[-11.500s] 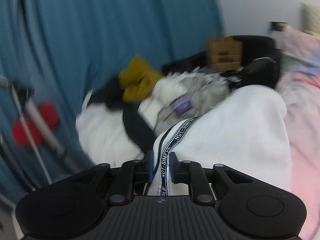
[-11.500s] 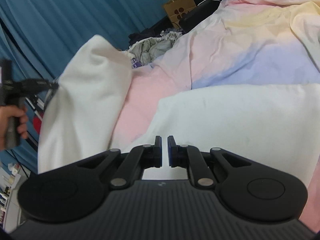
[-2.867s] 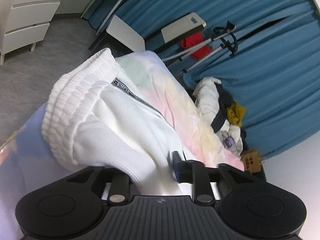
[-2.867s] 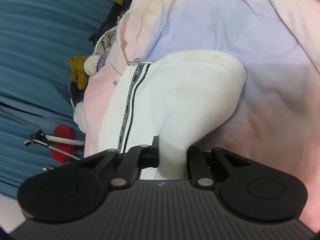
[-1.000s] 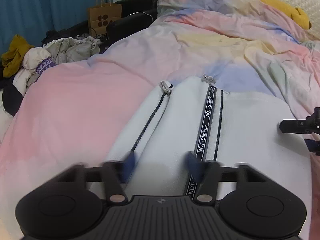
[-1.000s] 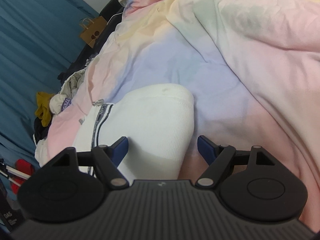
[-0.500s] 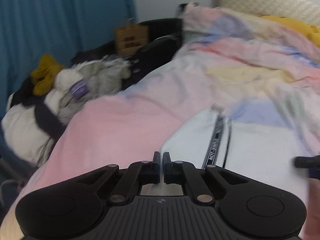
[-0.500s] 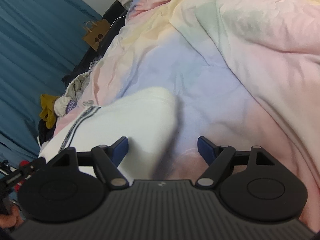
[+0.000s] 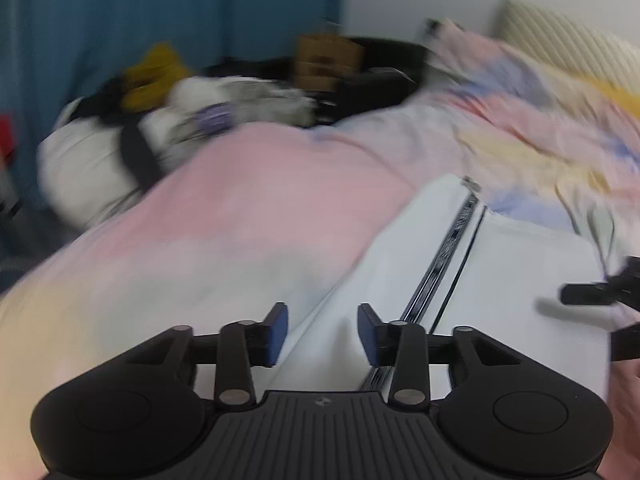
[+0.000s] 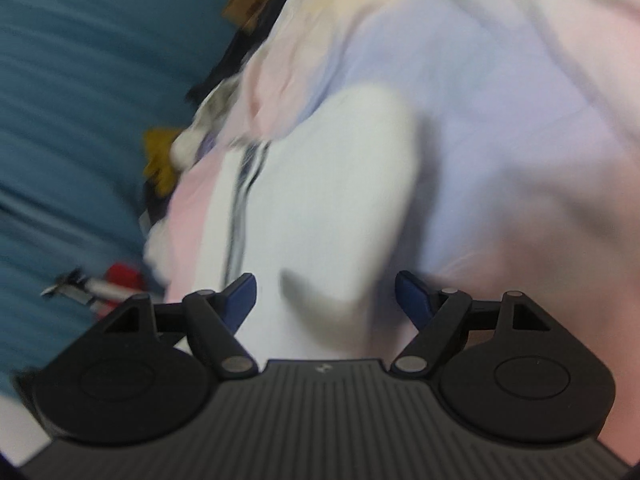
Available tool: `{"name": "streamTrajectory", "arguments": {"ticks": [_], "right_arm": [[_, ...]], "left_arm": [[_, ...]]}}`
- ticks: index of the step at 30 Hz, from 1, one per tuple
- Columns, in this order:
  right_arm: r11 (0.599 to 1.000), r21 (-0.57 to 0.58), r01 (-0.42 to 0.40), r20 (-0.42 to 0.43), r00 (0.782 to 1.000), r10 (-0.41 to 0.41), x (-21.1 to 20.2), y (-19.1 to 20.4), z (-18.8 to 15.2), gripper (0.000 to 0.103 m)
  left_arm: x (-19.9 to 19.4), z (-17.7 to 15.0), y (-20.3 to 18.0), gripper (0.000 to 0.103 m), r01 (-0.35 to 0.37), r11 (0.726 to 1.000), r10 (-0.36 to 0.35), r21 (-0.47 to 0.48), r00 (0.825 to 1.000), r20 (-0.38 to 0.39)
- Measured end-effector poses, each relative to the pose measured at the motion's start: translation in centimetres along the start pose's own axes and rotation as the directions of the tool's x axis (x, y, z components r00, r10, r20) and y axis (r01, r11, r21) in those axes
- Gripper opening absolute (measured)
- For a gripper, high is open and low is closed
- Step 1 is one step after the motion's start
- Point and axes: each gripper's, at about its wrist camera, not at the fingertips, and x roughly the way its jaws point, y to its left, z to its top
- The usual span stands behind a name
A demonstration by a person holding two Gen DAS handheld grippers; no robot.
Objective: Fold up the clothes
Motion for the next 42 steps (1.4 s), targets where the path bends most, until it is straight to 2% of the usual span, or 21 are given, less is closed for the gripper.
{"name": "streamTrajectory", "arguments": {"ticks": [2,5,7,9,12,14,15,16,17,18,20,23,26,28,31,33,35,38,40,42], "right_arm": [[0.999,0.005,-0.032,-0.049,0.998,0.032,0.7,-0.1,0.2,0.079],[0.999,0.006,-0.04,-0.075,0.996,0.04,1.7,0.0,0.8,0.079],[0.999,-0.014,-0.044,-0.083,0.996,0.042,2.5,0.3,1.3,0.079],[0.998,-0.036,-0.045,-0.094,0.995,0.042,3.2,0.7,1.7,0.079],[0.992,-0.075,-0.105,-0.083,0.992,0.099,4.1,1.4,1.9,0.078],[0.99,-0.054,-0.13,-0.07,0.99,0.126,4.4,1.3,2.2,0.066],[0.989,-0.033,-0.144,-0.062,0.988,0.142,4.4,1.1,2.4,0.062],[0.987,-0.02,-0.157,-0.058,0.986,0.156,4.4,1.0,2.5,0.049],[0.987,-0.026,-0.161,-0.052,0.986,0.16,4.1,1.1,2.7,0.039],[0.986,-0.037,-0.162,-0.045,0.986,0.16,3.7,1.3,2.8,0.02],[0.982,-0.08,-0.169,-0.031,0.985,0.167,3.0,2.0,3.1,0.018],[0.975,-0.15,-0.165,-0.01,0.986,0.165,2.4,3.2,3.2,0.017],[0.97,-0.193,-0.147,0.007,0.988,0.151,2.1,3.9,3.2,0.016],[0.98,-0.168,-0.109,0.006,0.994,0.112,2.6,2.9,3.2,0.016],[0.982,-0.175,-0.078,0.011,0.997,0.081,2.9,2.5,3.1,0.016],[0.978,-0.194,-0.072,0.023,0.997,0.078,2.8,2.8,3.0,0.016],[0.975,-0.213,-0.066,0.035,0.997,0.075,2.6,3.0,2.8,0.016],[0.969,-0.242,-0.057,0.053,0.996,0.072,2.4,3.4,2.6,0.016],[0.938,-0.344,-0.04,0.091,0.993,0.076,1.3,5.5,2.0,0.016],[0.871,-0.489,-0.044,0.118,0.986,0.116,0.0,8.5,-1.0,0.016]], "left_arm": [[-4.4,-2.7,2.4,0.047,-0.025,0.993,0.027,-0.113,1.0,0.009],[-10.9,-7.6,5.3,0.051,-0.087,0.961,0.093,-0.264,0.996,0.009],[-15.0,-10.8,6.9,0.051,-0.142,0.928,0.148,-0.345,0.989,-0.009],[-18.8,-14.0,8.1,0.054,-0.173,0.88,0.184,-0.443,0.983,-0.019],[-22.8,-16.9,9.1,0.055,-0.216,0.819,0.235,-0.531,0.971,-0.034],[-24.5,-18.2,9.1,0.058,-0.208,0.776,0.252,-0.596,0.968,-0.011],[-24.9,-18.7,8.8,0.059,-0.201,0.765,0.254,-0.612,0.967,-0.001],[-25.3,-19.2,8.5,0.059,-0.194,0.754,0.256,-0.628,0.967,0.009],[-25.3,-19.3,8.1,0.059,-0.206,0.754,0.268,-0.624,0.963,0.007],[-25.4,-19.2,7.8,0.059,-0.226,0.754,0.292,-0.616,0.956,0.007],[-25.3,-19.1,7.0,0.059,-0.241,0.755,0.317,-0.61,0.948,0.018],[-24.9,-19.5,6.4,0.062,-0.264,0.755,0.347,-0.601,0.938,0.024],[-23.6,-20.1,6.2,0.063,-0.32,0.748,0.379,-0.582,0.925,-0.022],[-22.0,-20.5,6.4,0.063,-0.329,0.748,0.36,-0.576,0.931,-0.064],[-20.2,-21.0,6.0,0.063,-0.366,0.76,0.355,-0.537,0.926,-0.13],[-19.4,-21.1,5.6,0.064,-0.394,0.771,0.374,-0.5,0.916,-0.146],[-19.2,-20.9,5.1,0.066,-0.41,0.782,0.389,-0.469,0.909,-0.147],[-19.8,-20.5,4.8,0.066,-0.398,0.788,0.382,-0.47,0.914,-0.134],[-20.6,-20.2,5.3,0.066,-0.381,0.781,0.376,-0.495,0.919,-0.114],[-21.2,-19.6,6.0,0.065,-0.361,0.774,0.373,-0.521,0.924,-0.086]]}}
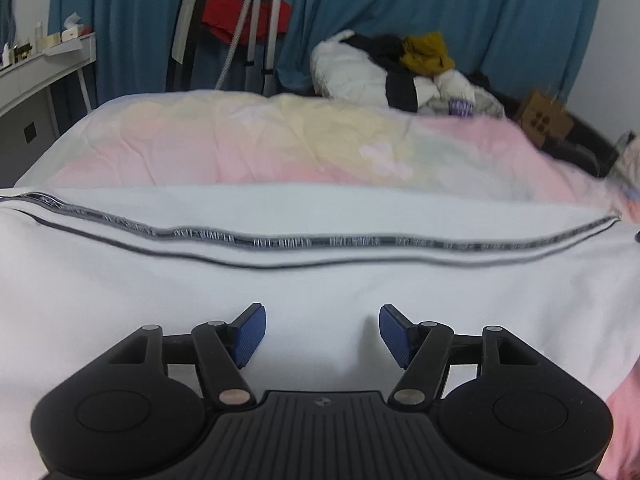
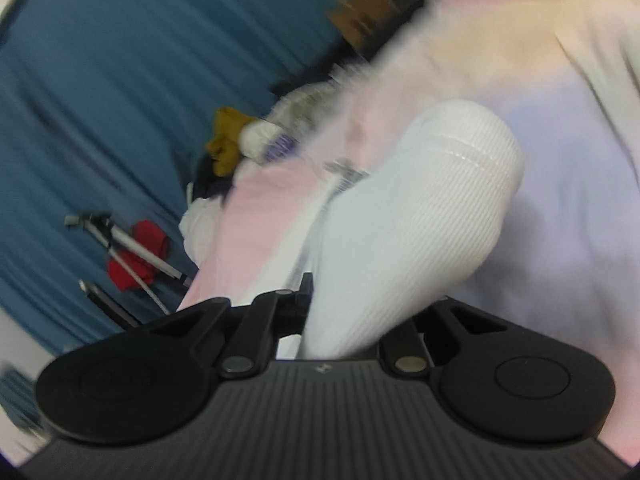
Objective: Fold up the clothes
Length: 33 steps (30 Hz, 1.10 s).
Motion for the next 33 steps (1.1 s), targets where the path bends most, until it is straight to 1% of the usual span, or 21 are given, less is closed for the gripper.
{"name": "streamTrajectory", "arguments": {"ticks": [1,3,4,6,8,9,11,12,14,16,18,19,22,25,28,29,31,33], "right_arm": [[0.996,-0.082,-0.014,0.02,1.0,0.016,-0.7,2.2,-0.6,0.016],[0.969,-0.246,-0.037,0.054,0.997,0.052,-2.0,6.6,-1.8,0.016],[0.944,-0.326,-0.046,0.069,0.995,0.072,-2.6,8.8,-2.4,0.016],[0.876,-0.478,-0.057,0.094,0.989,0.115,-3.9,13.2,-3.6,0.016],[0.784,-0.618,-0.06,0.111,0.981,0.162,-5.2,17.5,-4.8,0.016],[0.725,-0.686,-0.066,0.094,0.98,0.178,-5.7,19.4,-6.5,0.016],[0.6,-0.792,-0.112,0.01,0.98,0.197,-6.1,21.9,-11.2,0.016],[0.543,-0.828,-0.142,-0.042,0.981,0.191,-6.0,22.5,-13.7,0.016],[0.434,-0.877,-0.208,-0.152,0.975,0.161,-5.7,23.3,-18.7,0.016],[0.326,-0.903,-0.278,-0.262,0.961,0.093,-5.2,23.1,-23.4,0.016],[0.255,-0.91,-0.326,-0.336,0.942,0.006,-4.5,22.3,-27.1,0.016],[0.242,-0.912,-0.332,-0.344,0.939,-0.005,-4.3,22.2,-27.6,0.016],[0.227,-0.917,-0.329,-0.337,0.942,0.003,-4.3,22.5,-27.8,0.017],[0.212,-0.922,-0.325,-0.33,0.944,0.011,-4.2,22.8,-28.0,0.017],[0.198,-0.926,-0.321,-0.324,0.946,0.02,-4.1,23.1,-28.2,0.017],[0.193,-0.928,-0.32,-0.322,0.947,0.023,-4.0,23.2,-28.2,0.017],[0.229,-0.924,-0.306,-0.301,0.952,0.058,-4.2,23.4,-27.6,0.017],[0.273,-0.917,-0.291,-0.275,0.957,0.097,-4.3,23.7,-26.8,0.017]], "left_arm": [[-0.4,0.4,0.2,0.065,0.012,1.0,-0.012,-0.01,1.0,0.017],[-1.6,1.2,0.8,0.065,0.029,0.999,-0.028,-0.028,0.998,0.06],[-2.4,1.6,1.0,0.065,0.035,0.999,-0.032,-0.036,0.996,0.087],[-3.8,2.0,1.7,0.065,0.049,0.997,-0.041,-0.061,0.991,0.125],[-5.0,2.2,2.5,0.065,0.062,0.994,-0.048,-0.09,0.987,0.155],[-5.5,2.3,3.0,0.066,0.072,0.991,-0.053,-0.111,0.985,0.165],[-6.5,2.5,4.0,0.066,0.092,0.984,-0.062,-0.153,0.98,0.187],[-7.0,2.6,4.5,0.067,0.102,0.979,-0.066,-0.174,0.978,0.197],[-7.9,2.7,5.4,0.069,0.12,0.97,-0.074,-0.21,0.974,0.215],[-8.3,2.5,5.8,0.07,0.127,0.966,-0.076,-0.226,0.973,0.219],[-8.4,2.3,5.9,0.071,0.133,0.963,-0.082,-0.233,0.973,0.215],[-8.4,2.2,5.9,0.071,0.136,0.963,-0.087,-0.233,0.974,0.21],[-8.1,2.0,5.7,0.071,0.146,0.963,-0.102,-0.226,0.976,0.194],[-7.5,1.9,5.5,0.074,0.164,0.961,-0.125,-0.223,0.976,0.176],[-5.9,1.8,5.2,0.075,0.2,0.954,-0.171,-0.225,0.975,0.144],[-5.2,1.8,5.1,0.075,0.202,0.951,-0.176,-0.233,0.976,0.128],[-3.6,2.1,5.0,0.075,0.186,0.951,-0.169,-0.249,0.982,0.087],[-2.8,2.2,5.0,0.075,0.155,0.957,-0.141,-0.246,0.987,0.074]]}}
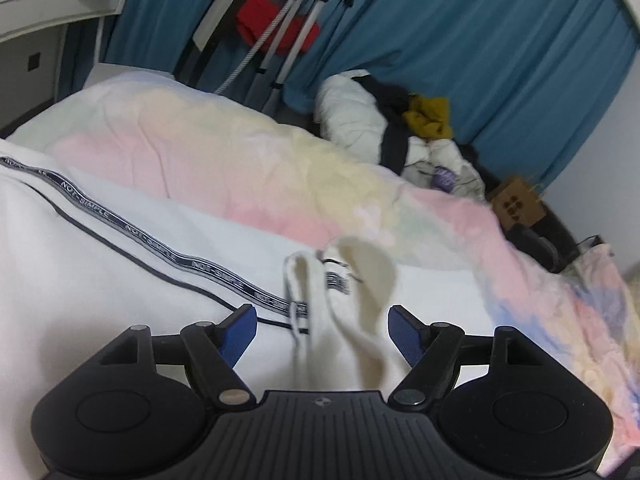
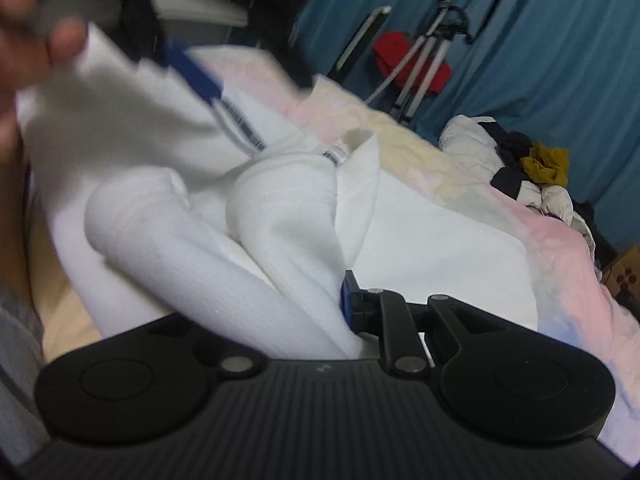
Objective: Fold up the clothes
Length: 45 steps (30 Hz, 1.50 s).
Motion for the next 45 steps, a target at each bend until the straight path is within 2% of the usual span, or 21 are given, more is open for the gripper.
{"name": "streamTrajectory", "arguments": {"ticks": [3,7,10,14,17,19,21,24,27,28,29,30,31,32,33,38,39,41,43,45], "right_arm": [[0.998,0.067,0.021,0.066,0.998,-0.025,-0.5,-0.9,0.7,0.017],[0.998,0.048,-0.042,-0.04,0.998,0.044,1.8,0.0,-0.6,0.018],[0.994,0.085,-0.069,-0.042,0.996,0.073,1.9,-0.5,-0.8,0.018],[0.986,0.136,-0.1,-0.03,0.994,0.105,1.6,-1.3,-0.9,0.019],[0.984,0.142,-0.105,-0.03,0.993,0.111,0.8,-0.9,-1.3,0.019],[0.984,0.143,-0.106,-0.032,0.993,0.111,0.7,-0.8,-1.4,0.019],[0.986,0.138,-0.099,-0.03,0.994,0.104,0.7,-0.7,-1.4,0.02],[0.989,0.126,-0.08,-0.029,0.996,0.085,0.7,-0.5,-1.4,0.022],[0.986,0.142,-0.084,-0.032,0.996,0.089,0.3,-0.6,-1.1,0.032],[0.985,0.149,-0.089,-0.034,0.995,0.096,0.1,-0.6,-1.0,0.04],[0.981,0.161,-0.107,-0.032,0.993,0.114,-0.2,-0.8,-0.9,0.054],[0.975,0.179,-0.129,-0.025,0.99,0.135,-0.5,-1.0,-0.9,0.062],[0.968,0.199,-0.15,-0.016,0.988,0.157,-0.9,-1.2,-0.9,0.077],[0.959,0.219,-0.179,-0.01,0.982,0.186,-1.2,-1.4,-0.8,0.086],[0.948,0.239,-0.211,-0.005,0.976,0.219,-1.6,-1.7,-0.6,0.087],[0.864,0.365,-0.346,0.06,0.935,0.349,-3.8,-4.2,0.1,0.087],[0.843,0.4,-0.361,0.085,0.93,0.358,-4.2,-5.3,0.2,0.087],[0.794,0.465,-0.392,0.137,0.918,0.373,-5.0,-7.5,0.5,0.087],[0.8,0.483,-0.355,0.153,0.934,0.322,-5.5,-10.2,0.5,0.087],[0.817,0.516,-0.257,0.127,0.966,0.224,-5.0,-13.4,-0.1,0.087]], "left_arm": [[-0.5,0.0,0.5,0.075,-0.005,1.0,0.005,-0.019,1.0,0.008],[-3.0,0.2,1.6,0.075,-0.043,0.997,0.045,-0.057,0.998,0.035],[-6.9,1.8,4.2,0.079,-0.035,0.987,0.048,-0.16,0.996,0.08],[-12.0,3.6,7.8,0.087,-0.033,0.957,0.074,-0.289,0.989,0.131],[-15.8,3.7,12.0,0.101,-0.054,0.912,0.116,-0.406,0.985,0.13],[-17.6,3.3,14.8,0.103,-0.055,0.871,0.126,-0.488,0.985,0.115],[-18.7,2.3,17.8,0.103,-0.045,0.819,0.115,-0.572,0.99,0.087],[-18.9,0.4,21.3,0.103,-0.021,0.713,0.095,-0.7,0.993,0.067],[-17.6,-0.5,22.8,0.103,-0.015,0.675,0.064,-0.738,0.997,0.039],[-17.1,-0.7,23.1,0.103,-0.001,0.658,0.045,-0.753,0.998,0.037],[-16.6,-1.0,23.5,0.103,0.011,0.641,0.026,-0.768,0.999,0.037],[-15.8,-1.1,23.6,0.103,0.029,0.637,0.004,-0.771,0.999,0.04],[-15.1,-1.0,23.9,0.103,0.03,0.632,-0.012,-0.774,1.0,0.028],[-14.4,-1.0,24.1,0.103,0.031,0.628,-0.029,-0.778,0.999,0.016],[-14.0,-1.0,24.6,0.103,0.047,0.606,-0.038,-0.794,0.999,0.03],[-11.5,-1.2,25.4,0.101,0.094,0.56,-0.057,-0.823,0.996,0.074],[-11.0,-1.3,25.4,0.096,0.111,0.552,-0.059,-0.826,0.994,0.094],[-10.8,-1.4,25.8,0.09,0.119,0.53,-0.017,-0.84,0.991,0.13],[-10.5,-1.6,26.4,0.088,0.129,0.506,0.015,-0.853,0.987,0.158],[-9.9,-2.0,27.0,0.081,0.148,0.479,0.002,-0.865,0.985,0.17]]}}
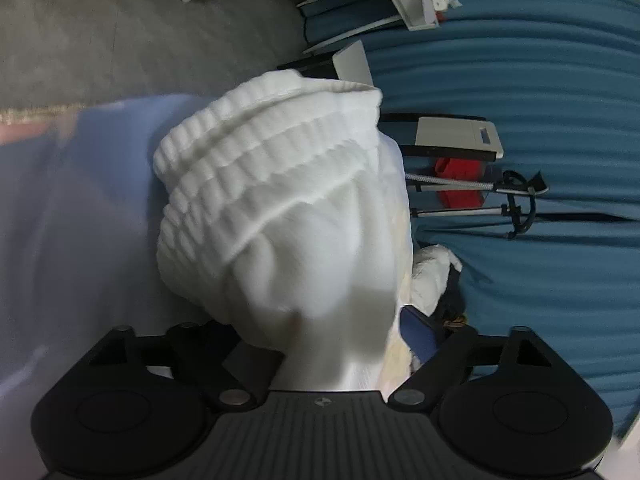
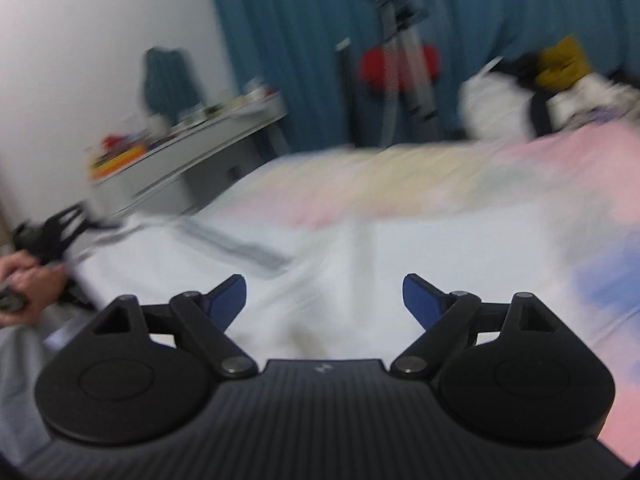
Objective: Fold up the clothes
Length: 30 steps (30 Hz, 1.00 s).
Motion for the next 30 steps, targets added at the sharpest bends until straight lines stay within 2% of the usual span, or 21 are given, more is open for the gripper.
{"name": "streamTrajectory", "arguments": {"ticks": [2,4,7,8,11,13,14,17,19,22,25,28,30], "right_arm": [[0.992,0.079,0.102,-0.022,0.995,-0.101,1.0,-3.9,0.7,0.087],[0.96,0.212,0.181,-0.056,0.983,-0.172,2.5,-8.7,0.8,0.087],[0.916,0.36,0.177,-0.105,0.983,-0.149,5.0,-13.7,0.2,0.084],[0.912,0.374,0.168,-0.112,0.984,-0.135,5.7,-14.5,0.1,0.08],[0.925,0.34,0.17,-0.142,0.981,-0.129,7.8,-15.1,-0.2,0.074],[0.931,0.319,0.177,-0.175,0.977,-0.125,9.3,-15.3,-0.5,0.07],[0.931,0.325,0.167,-0.174,0.978,-0.115,9.6,-15.4,-0.6,0.055],[0.927,0.345,0.147,-0.159,0.982,-0.097,9.8,-15.4,-0.7,0.035],[0.926,0.35,0.143,-0.129,0.986,-0.103,8.9,-15.0,-0.1,0.027],[0.916,0.383,0.12,-0.036,0.993,-0.115,6.7,-14.5,1.7,0.023],[0.905,0.415,0.094,0.06,0.99,-0.13,4.4,-14.4,3.4,0.021],[0.898,0.429,0.099,0.1,0.983,-0.155,3.1,-15.1,5.0,0.021],[0.889,0.442,0.117,0.109,0.977,-0.183,2.7,-16.1,5.4,0.021]], "left_arm": [[0.6,0.4,0.4,0.077,0.024,1.0,-0.024,-0.019,1.0,-0.012],[1.2,0.7,0.6,0.072,0.022,1.0,-0.022,-0.01,1.0,-0.009],[1.3,0.9,0.4,0.059,-0.006,1.0,0.006,0.025,1.0,0.023],[1.2,0.9,0.0,0.048,-0.013,0.998,0.011,0.055,0.999,0.04],[1.1,0.8,-1.4,0.032,-0.029,0.989,0.017,0.145,0.996,0.084],[1.0,0.7,-2.6,0.026,-0.044,0.976,0.022,0.214,0.994,0.106],[0.6,0.5,-3.0,0.024,-0.05,0.969,0.023,0.243,0.993,0.114],[0.5,0.1,-4.9,0.02,-0.077,0.939,0.031,0.335,0.99,0.139],[0.4,-0.4,-6.8,0.019,-0.089,0.901,0.027,0.425,0.988,0.15],[0.8,-1.1,-10.3,0.018,-0.082,0.853,0.0,0.515,0.987,0.158],[1.0,-1.7,-13.7,0.017,-0.036,0.831,-0.053,0.555,0.988,0.145],[1.6,-2.0,-17.4,0.017,0.012,0.807,-0.111,0.59,0.985,0.132],[1.7,-2.6,-18.8,0.017,0.052,0.771,-0.164,0.635,0.979,0.119]]}}
